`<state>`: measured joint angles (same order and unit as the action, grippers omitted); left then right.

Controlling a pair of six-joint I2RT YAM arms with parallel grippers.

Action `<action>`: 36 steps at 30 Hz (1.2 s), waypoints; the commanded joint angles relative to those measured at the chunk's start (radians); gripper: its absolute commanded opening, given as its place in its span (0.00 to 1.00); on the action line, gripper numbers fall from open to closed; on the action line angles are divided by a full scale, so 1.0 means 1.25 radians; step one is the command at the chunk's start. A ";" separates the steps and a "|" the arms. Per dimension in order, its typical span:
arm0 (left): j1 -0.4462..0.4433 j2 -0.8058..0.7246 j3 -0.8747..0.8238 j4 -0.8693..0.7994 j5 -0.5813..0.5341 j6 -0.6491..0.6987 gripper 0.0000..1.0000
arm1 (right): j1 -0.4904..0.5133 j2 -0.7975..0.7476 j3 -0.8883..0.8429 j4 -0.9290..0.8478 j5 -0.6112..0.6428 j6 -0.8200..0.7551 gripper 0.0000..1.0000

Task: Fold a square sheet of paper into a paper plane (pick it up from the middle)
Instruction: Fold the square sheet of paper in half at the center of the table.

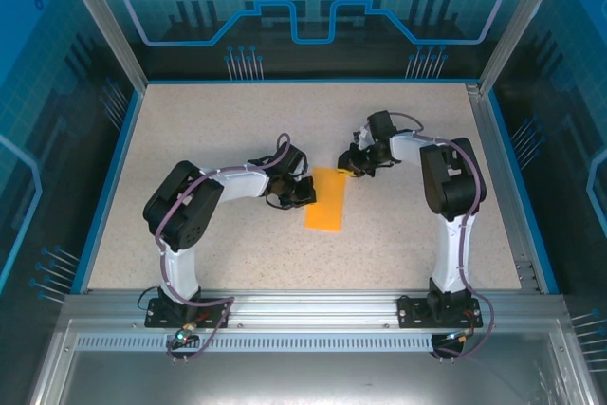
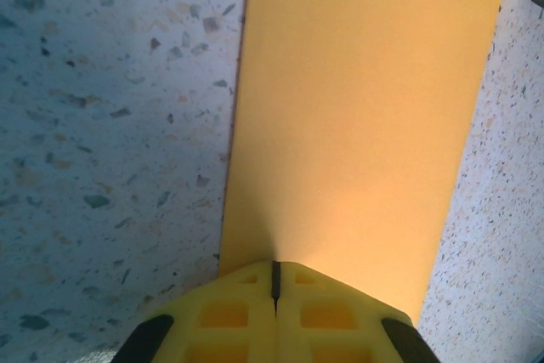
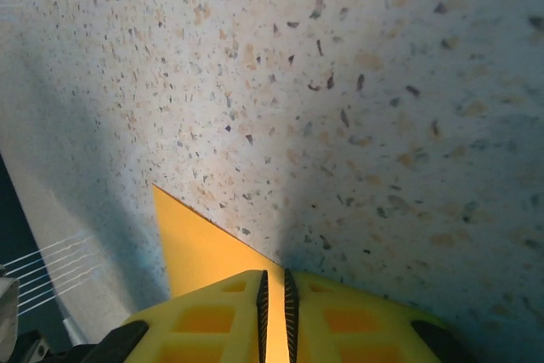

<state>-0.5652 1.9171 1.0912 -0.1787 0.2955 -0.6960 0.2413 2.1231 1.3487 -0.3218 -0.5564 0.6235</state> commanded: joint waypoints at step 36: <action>0.110 -0.250 -0.149 0.057 0.165 -0.018 0.50 | 0.080 -0.534 -0.451 0.085 0.186 0.039 0.42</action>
<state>-0.4591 1.5936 0.9615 -0.1593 0.4011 -0.6895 0.2985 1.5002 0.8337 -0.2729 -0.3843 0.6262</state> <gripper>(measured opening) 0.490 0.416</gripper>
